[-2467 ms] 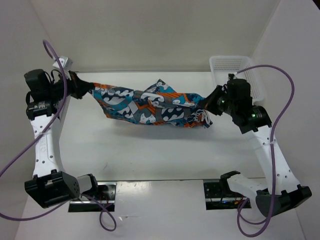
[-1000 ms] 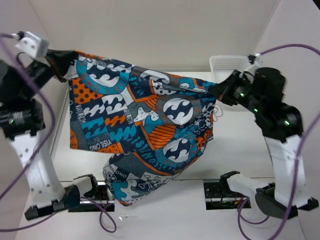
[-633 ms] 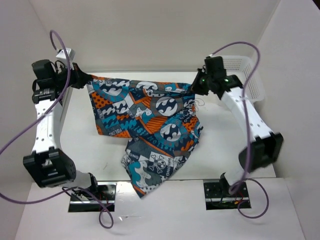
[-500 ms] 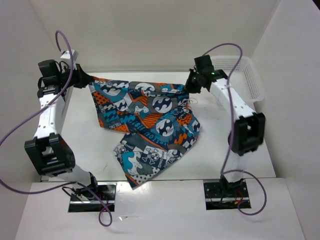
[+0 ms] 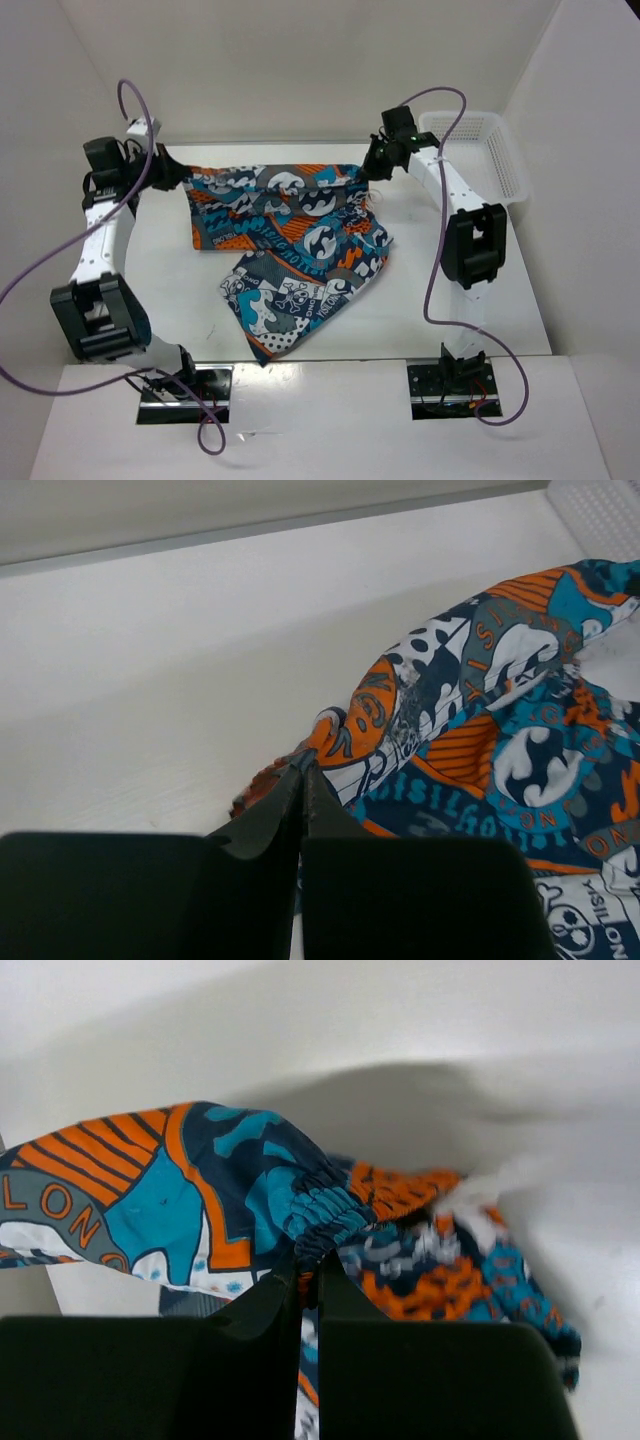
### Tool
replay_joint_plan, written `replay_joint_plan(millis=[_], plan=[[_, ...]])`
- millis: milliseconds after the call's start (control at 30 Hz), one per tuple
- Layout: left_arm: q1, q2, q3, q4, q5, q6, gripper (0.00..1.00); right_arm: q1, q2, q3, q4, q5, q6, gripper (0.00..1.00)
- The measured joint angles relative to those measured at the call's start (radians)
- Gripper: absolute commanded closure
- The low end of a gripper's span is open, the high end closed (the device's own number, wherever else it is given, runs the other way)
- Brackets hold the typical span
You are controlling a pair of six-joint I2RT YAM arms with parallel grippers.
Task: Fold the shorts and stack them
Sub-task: Fold the shorts
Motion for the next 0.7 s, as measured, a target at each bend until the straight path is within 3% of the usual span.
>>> replay_joint_plan(millis=[267, 700], plan=[[-0.009, -0.431, -0.375, 0.002, 0.011, 0.0, 1.0, 0.0, -0.253, -0.386, 0.015, -0.044, 0.001, 1.0], [-0.051, -0.882, -0.552, -0.192, -0.032, 0.003, 1.0, -0.015, -0.479, -0.592, 0.006, -0.089, -0.04, 1.0]])
